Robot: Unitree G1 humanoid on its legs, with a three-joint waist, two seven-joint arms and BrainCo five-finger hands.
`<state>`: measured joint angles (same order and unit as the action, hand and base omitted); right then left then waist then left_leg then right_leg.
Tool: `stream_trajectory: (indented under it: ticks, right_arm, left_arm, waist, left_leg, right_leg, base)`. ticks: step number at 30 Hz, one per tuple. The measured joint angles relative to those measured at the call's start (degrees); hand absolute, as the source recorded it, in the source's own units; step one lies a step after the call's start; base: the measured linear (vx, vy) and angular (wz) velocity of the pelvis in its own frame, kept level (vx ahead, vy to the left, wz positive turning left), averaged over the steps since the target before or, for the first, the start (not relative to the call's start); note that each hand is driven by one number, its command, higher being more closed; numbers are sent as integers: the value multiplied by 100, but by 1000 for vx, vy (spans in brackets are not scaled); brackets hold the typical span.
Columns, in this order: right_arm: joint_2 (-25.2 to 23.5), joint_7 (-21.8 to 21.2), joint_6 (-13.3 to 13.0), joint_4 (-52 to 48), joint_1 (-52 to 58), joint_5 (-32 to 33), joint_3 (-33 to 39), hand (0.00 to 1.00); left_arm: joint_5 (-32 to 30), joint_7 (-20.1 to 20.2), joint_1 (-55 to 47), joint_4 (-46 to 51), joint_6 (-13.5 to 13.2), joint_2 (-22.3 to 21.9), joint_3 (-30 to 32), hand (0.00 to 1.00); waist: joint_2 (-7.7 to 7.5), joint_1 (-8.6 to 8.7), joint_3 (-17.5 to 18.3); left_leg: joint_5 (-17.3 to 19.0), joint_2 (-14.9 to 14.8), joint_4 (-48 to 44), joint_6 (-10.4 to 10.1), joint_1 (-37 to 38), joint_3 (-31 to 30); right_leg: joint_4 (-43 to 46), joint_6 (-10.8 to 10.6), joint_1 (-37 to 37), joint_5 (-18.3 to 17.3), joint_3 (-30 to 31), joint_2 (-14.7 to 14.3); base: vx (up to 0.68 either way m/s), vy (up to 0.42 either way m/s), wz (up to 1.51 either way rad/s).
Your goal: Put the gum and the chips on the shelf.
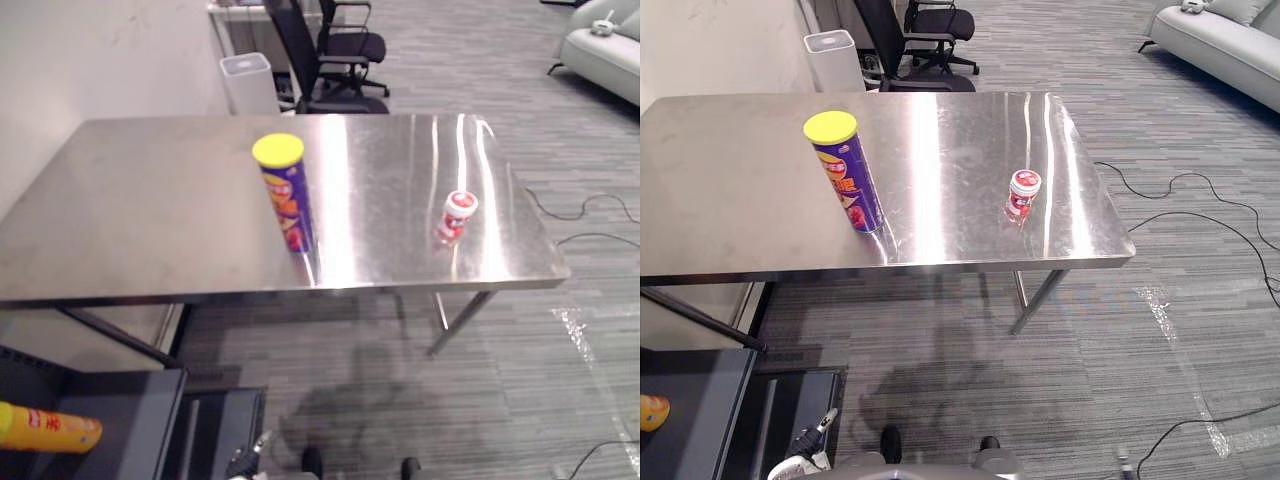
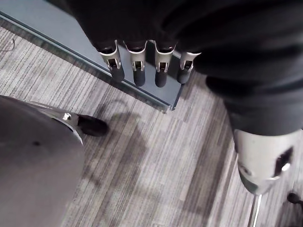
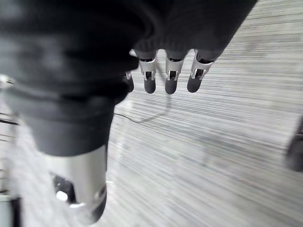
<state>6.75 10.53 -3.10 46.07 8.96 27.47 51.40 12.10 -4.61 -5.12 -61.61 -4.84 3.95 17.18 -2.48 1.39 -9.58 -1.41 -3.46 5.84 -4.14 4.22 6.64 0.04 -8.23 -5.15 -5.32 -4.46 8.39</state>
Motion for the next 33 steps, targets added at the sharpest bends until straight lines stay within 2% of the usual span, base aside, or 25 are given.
stream_trajectory:
  ticks: [5,13,16,20,24,26,33]
  right_arm:
    - [374,583,-300,-1629,-157,-220,444,0]
    - [425,920,-352,-2085,-1120,-745,378,0]
    - [616,948,-351,-2403,-1168,-965,78,0]
    - [1027,838,-360,-3002,-1283,-1191,-533,0]
    - [1229,498,-359,-3481,-1353,-1464,-984,0]
    - [1309,256,-358,-3618,-1464,-1632,-1227,0]
    - [1712,-162,-364,-3655,-1694,-1713,-1902,0]
  left_arm:
    - [-270,44,-49,2,-3,-2,-233,0]
    - [-443,64,-37,17,-3,113,-666,0]
    - [-447,81,-38,23,-3,155,-785,0]
    - [-454,108,-41,21,0,204,-911,0]
    - [-453,154,-70,132,-2,201,-943,0]
    - [-457,190,-80,181,0,211,-967,0]
    - [-616,313,-126,336,-7,244,-1041,0]
  waist:
    - [37,21,178]
    - [28,7,223]
    - [28,11,242]
    - [23,13,253]
    - [15,-6,258]
    - [5,-23,256]
    - [-6,-50,254]
  left_leg:
    - [25,-47,-2,-38,-17,-91]
    - [16,-2,-3,-26,-59,-192]
    - [-17,58,-2,15,-117,-283]
    - [-74,128,0,59,-190,-412]
    - [-142,197,1,89,-309,-625]
    - [-159,216,1,93,-330,-699]
    - [-198,230,1,97,-407,-778]
  right_leg:
    - [-13,20,-55,34,-197,-61]
    - [-46,-30,-118,64,-346,9]
    - [-36,-50,-115,76,-459,69]
    - [-8,-60,-98,79,-593,130]
    - [-10,-63,-94,77,-824,173]
    - [-9,-63,-110,77,-892,186]
    - [-16,-71,-104,83,-990,190]
  base:
    - [63,-38,8]
    - [3,-4,9]
    - [-34,15,16]
    - [-52,14,16]
    - [-57,2,30]
    - [-34,-4,20]
    - [-9,-8,7]
